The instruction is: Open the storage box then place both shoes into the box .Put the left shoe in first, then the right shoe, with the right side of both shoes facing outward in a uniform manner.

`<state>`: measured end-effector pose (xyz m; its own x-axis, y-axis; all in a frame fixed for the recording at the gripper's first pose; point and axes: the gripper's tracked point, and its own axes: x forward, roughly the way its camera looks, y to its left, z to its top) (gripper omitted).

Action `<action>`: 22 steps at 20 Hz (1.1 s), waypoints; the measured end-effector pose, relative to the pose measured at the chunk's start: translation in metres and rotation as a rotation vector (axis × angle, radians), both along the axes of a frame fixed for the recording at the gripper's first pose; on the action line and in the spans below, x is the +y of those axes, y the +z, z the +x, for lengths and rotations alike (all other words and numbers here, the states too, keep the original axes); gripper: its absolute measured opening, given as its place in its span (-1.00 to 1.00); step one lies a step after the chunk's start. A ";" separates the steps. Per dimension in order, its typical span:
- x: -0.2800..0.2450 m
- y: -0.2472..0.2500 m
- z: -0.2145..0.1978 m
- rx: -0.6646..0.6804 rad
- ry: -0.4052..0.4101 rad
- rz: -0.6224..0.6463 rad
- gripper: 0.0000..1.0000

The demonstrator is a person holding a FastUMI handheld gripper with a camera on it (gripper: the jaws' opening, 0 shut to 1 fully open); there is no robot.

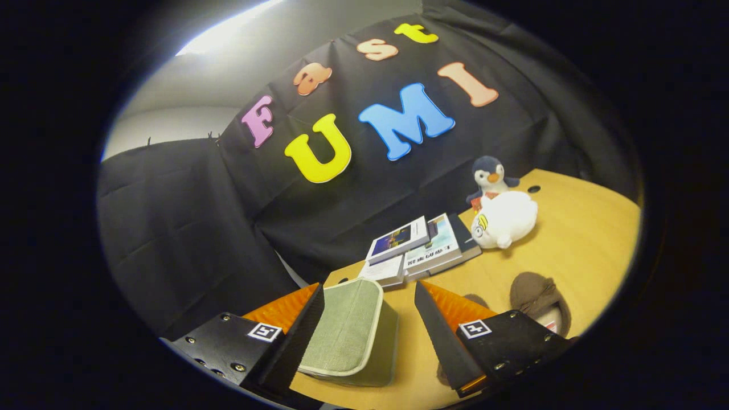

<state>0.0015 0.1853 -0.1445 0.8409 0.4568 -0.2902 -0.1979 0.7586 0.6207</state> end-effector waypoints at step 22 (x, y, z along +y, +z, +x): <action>0.088 -0.106 -0.039 0.538 0.113 0.743 0.84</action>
<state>-0.0376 0.2729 -0.2501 0.6166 0.7534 -0.2283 0.2095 0.1225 0.9701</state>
